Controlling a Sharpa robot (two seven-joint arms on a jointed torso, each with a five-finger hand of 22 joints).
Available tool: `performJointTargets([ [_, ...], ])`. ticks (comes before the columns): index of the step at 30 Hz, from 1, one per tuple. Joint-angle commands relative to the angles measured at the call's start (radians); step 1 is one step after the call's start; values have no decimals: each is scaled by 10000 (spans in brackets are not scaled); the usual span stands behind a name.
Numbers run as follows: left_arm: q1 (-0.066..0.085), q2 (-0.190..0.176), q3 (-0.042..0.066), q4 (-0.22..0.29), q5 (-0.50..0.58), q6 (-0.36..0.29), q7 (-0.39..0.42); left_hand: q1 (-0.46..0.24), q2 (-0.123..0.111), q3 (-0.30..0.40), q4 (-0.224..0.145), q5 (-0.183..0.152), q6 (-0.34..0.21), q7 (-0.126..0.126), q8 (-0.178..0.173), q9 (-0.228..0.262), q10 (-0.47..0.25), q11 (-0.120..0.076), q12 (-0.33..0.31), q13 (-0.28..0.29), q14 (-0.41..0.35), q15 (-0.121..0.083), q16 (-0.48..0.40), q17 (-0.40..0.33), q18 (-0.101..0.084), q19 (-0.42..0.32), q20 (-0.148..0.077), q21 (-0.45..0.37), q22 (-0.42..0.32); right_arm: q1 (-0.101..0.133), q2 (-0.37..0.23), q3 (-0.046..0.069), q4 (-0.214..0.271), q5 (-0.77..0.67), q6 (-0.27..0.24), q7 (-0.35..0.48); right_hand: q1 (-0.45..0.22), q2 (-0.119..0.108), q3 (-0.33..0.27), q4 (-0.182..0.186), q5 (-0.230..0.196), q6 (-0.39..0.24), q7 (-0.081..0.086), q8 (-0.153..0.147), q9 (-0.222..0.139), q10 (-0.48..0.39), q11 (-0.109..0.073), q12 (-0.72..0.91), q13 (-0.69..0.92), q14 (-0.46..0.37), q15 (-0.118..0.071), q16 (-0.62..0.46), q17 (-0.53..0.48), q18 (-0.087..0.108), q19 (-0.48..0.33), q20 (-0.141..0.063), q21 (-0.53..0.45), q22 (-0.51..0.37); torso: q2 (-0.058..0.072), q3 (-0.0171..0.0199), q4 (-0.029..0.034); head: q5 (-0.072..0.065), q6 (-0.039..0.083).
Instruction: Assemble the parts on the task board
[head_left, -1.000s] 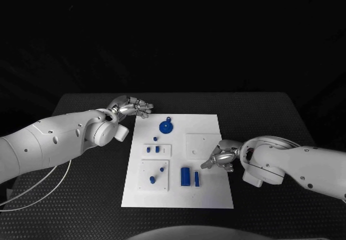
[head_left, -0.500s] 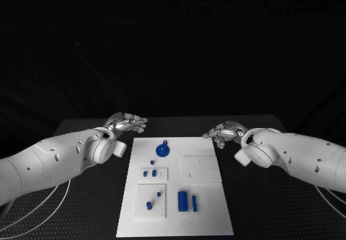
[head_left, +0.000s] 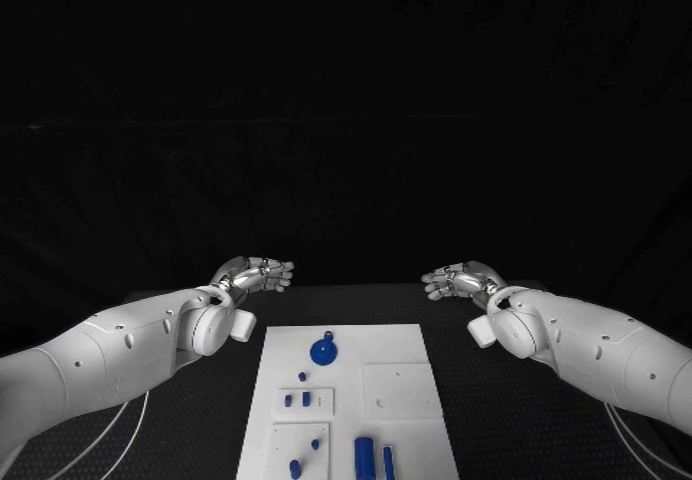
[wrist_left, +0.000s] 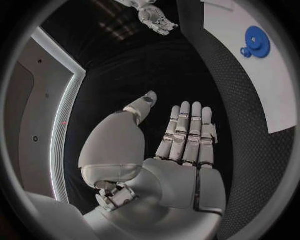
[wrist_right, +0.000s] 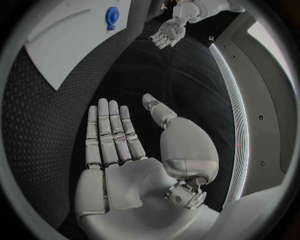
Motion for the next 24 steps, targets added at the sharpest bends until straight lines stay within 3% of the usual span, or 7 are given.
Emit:
performJointTargets([
  [1,7,12,8,-32,520,184,433,-93,27,-40,24,-64,-11,-73,12,8,-3,-26,13,-21,-69,-31,-65,-10,34,-41,-46,-74,-8,-20,-11,44,139,527,413,576,17,47,-143,-10,15,-90,0,66,-77,191,13,-349,-568,29,89,-306,-326,124,155,146,-286,-322,-89,13,-16,55,8],
  [4,6,29,7,-27,487,141,398,-88,51,-40,20,-64,23,-82,35,18,37,-39,30,-35,-27,-49,-55,-3,33,-14,-60,-102,-20,-27,-13,56,183,508,372,597,-11,48,-306,8,17,-136,14,109,-161,319,41,-598,-995,-14,122,-515,-596,214,207,249,-509,-549,-98,26,-16,88,54],
  [5,-5,-6,-1,-27,187,19,114,-3271,1500,-4625,760,-572,-8145,-1516,-3020,-4392,-3227,-1164,-665,-1045,-8038,-1287,-3250,-5042,-197,-6287,-322,-4025,-3927,-13,-15,52,150,210,96,190,-9428,709,-5194,2870,-1375,-8782,-1539,-1884,-5601,-2865,-1305,-2198,-3436,-9310,-1144,-3633,-5997,-1850,-6113,-1821,-4174,-9155,-60,9,-7,46,19],
  [8,-43,-35,27,91,196,-96,155,-10865,1500,-4625,760,-572,-8145,-1516,-3020,-4392,-10756,-1164,-665,-1045,-8038,-1287,-3250,-5042,-197,-6287,-322,-4025,-4736,-35,-53,60,269,264,-8,238,-9428,709,-5194,2870,-1375,-8782,-1539,-1884,-5601,-10148,-1305,-2198,-3436,-9310,-1144,-3633,-5997,-1850,-6113,-1821,-4174,-9155,-119,9,15,32,-11],
  [12,-204,-157,149,597,233,-587,330,-10865,1500,-4625,760,-572,-8145,-1516,-3020,-4392,-10756,-1164,-665,-1045,-8038,-1287,-3250,-5042,-197,-6287,-322,-4025,-6001,-129,-215,97,774,493,-452,443,-9428,709,-5194,2870,-1375,-8782,-1539,-1884,-5601,-10148,-1305,-2198,-3436,-9310,-1144,-3633,-5997,-1850,-6113,-1821,-4174,-9155,-372,10,111,-27,-139],
  [13,-257,-197,188,761,246,-746,387,-10865,1500,-4625,760,-572,-8145,-1516,-3020,-4392,-10756,-1164,-665,-1045,-8038,-1287,-3250,-5042,-197,-6287,-322,-4025,-13080,-159,-267,109,939,568,-597,510,-9428,709,-5194,2870,-1375,-8782,-1539,-1884,-5601,-10148,-1305,-2198,-3436,-9310,-1144,-3633,-5997,-1850,-6113,-1821,-4174,-9155,-454,10,143,-46,-180],
  [24,-1306,-992,975,4041,488,-3931,1519,-10865,1500,-4625,760,-572,-8145,-1516,-3020,-4392,-10756,-1164,-665,-1045,-8038,-1287,-3250,-5042,-197,-6287,-322,-4025,-13080,-772,-1321,347,4234,2062,-3491,1846,-9428,709,-5194,2870,-1375,-8782,-1539,-1884,-5601,-10148,-1305,-2198,-3436,-9310,-1144,-3633,-5997,-1850,-6113,-1821,-4174,-9155,-1199,13,425,-218,-557],
])
